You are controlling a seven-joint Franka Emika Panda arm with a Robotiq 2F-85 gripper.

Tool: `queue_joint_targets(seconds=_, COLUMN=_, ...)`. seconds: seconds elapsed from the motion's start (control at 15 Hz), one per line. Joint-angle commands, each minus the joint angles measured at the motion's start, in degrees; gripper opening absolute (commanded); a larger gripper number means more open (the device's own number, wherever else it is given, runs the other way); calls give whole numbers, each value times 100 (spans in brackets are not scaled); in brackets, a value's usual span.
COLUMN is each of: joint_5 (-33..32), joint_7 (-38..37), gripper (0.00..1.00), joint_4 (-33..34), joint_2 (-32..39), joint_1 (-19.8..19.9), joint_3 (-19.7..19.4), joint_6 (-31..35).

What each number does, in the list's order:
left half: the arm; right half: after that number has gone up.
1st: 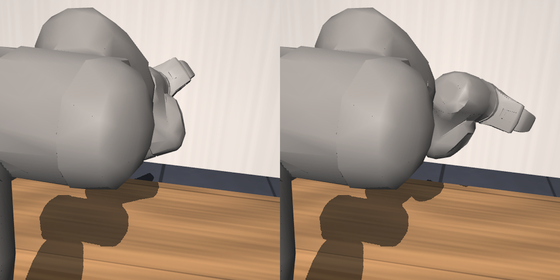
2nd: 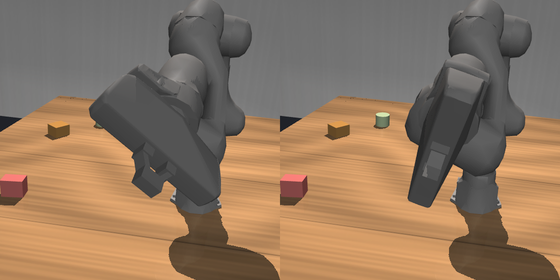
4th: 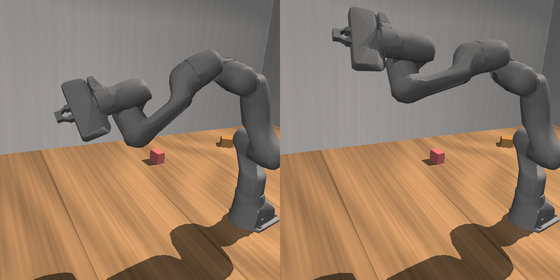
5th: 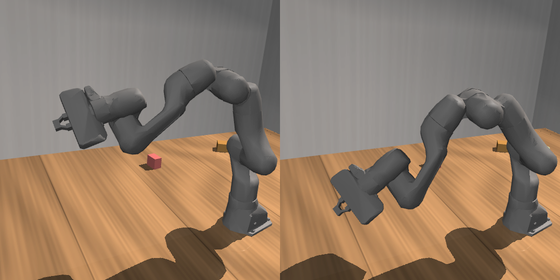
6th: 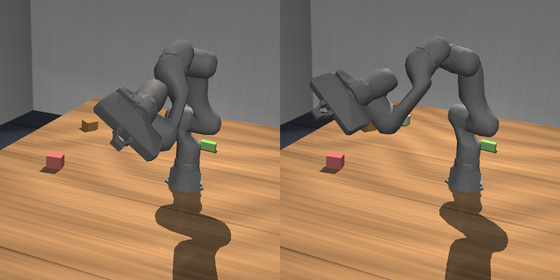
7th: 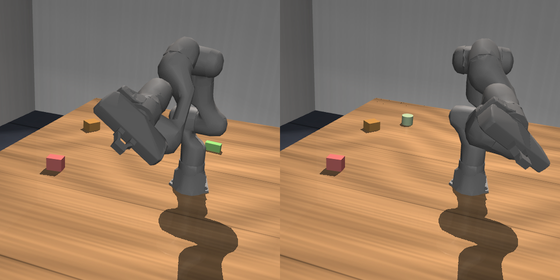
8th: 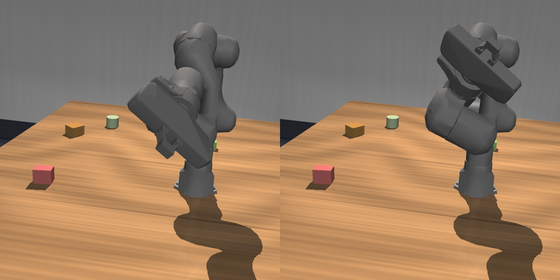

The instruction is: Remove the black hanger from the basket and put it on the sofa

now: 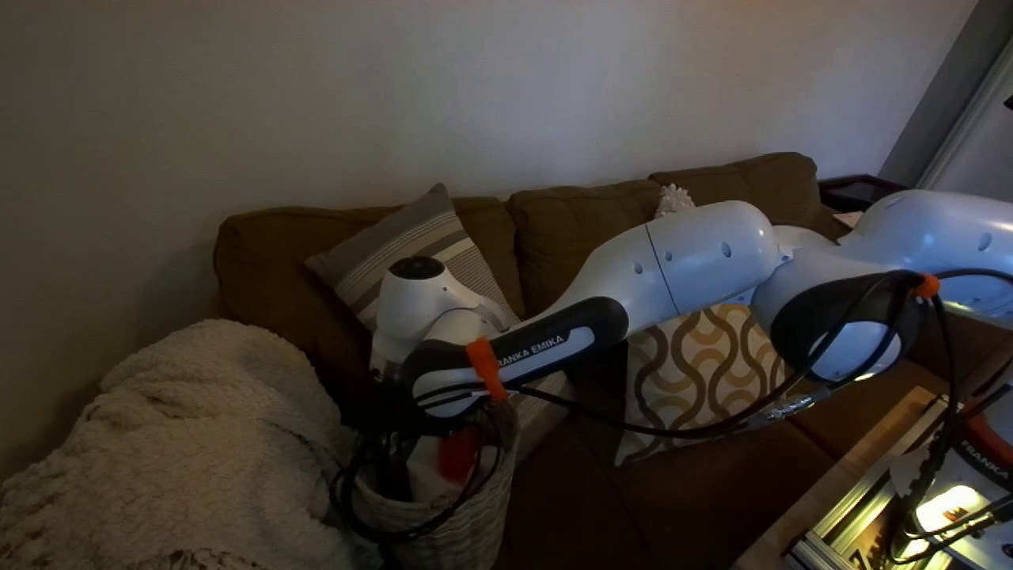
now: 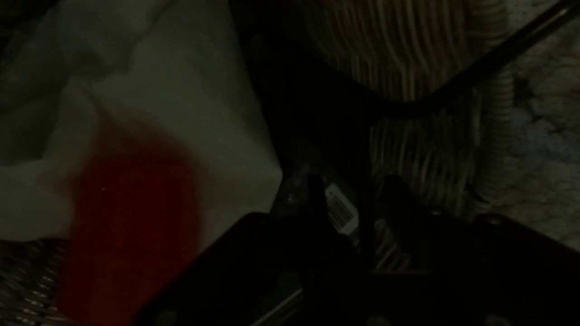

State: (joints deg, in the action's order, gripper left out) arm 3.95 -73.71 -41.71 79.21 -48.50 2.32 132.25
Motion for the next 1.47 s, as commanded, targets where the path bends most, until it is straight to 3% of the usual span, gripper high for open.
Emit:
queue_joint_targets(seconds=0.0, joint_5=-135, joint_7=-169, gripper=8, joint_4=321, joint_2=80, joint_1=-78, joint_3=-212, joint_6=-162)
queue_joint_targets(seconds=0.13, joint_5=-216, joint_7=-100, gripper=0, joint_4=239, joint_2=-75, joint_1=-75, joint_3=-324, joint_6=-189)
queue_joint_targets(seconds=0.4, joint_5=-164, joint_7=-258, gripper=2, joint_4=-57, joint_2=-509, joint_1=71, joint_3=-558, joint_6=226)
queue_joint_targets(seconds=0.8, joint_5=261, joint_7=-795, gripper=2, joint_4=-801, joint_2=-1478, joint_1=750, joint_3=-611, joint_6=780)
queue_joint_targets(seconds=1.0, joint_5=619, joint_7=-995, gripper=2, joint_4=-1389, joint_2=-2039, joint_1=1178, joint_3=-577, joint_6=803)
queue_joint_targets(seconds=1.4, joint_5=1078, joint_7=-1724, gripper=2, joint_4=-2840, joint_2=-3073, joint_1=1738, joint_3=-878, joint_6=1369)
